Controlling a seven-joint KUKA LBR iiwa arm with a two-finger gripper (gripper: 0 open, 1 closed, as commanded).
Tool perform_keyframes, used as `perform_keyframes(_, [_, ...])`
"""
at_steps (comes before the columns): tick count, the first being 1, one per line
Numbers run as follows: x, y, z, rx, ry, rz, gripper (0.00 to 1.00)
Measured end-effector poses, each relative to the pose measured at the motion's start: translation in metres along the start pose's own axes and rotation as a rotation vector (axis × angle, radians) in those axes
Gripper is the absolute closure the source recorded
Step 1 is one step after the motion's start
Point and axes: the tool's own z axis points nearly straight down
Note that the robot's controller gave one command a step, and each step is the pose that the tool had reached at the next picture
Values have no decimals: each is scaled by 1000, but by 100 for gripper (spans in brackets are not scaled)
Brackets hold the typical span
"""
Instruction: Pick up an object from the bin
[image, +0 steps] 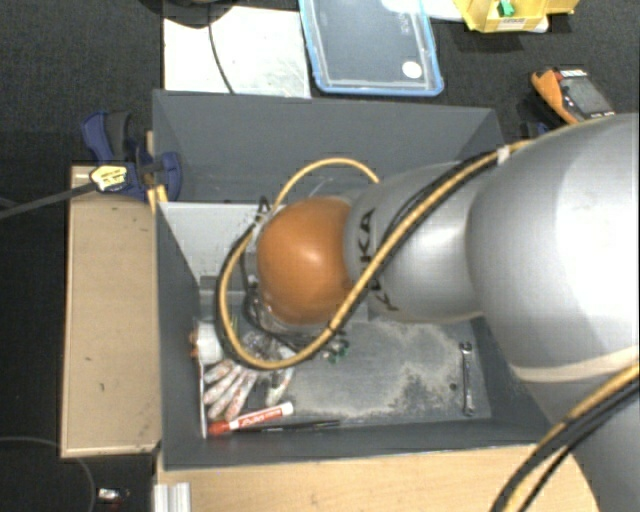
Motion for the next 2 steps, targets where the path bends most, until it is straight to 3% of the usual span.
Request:
perform_keyframes(1, [3, 2, -25, -5, 8, 0, 100])
perform_keyframes(2, [-1, 2, -69, -2, -3, 0, 100])
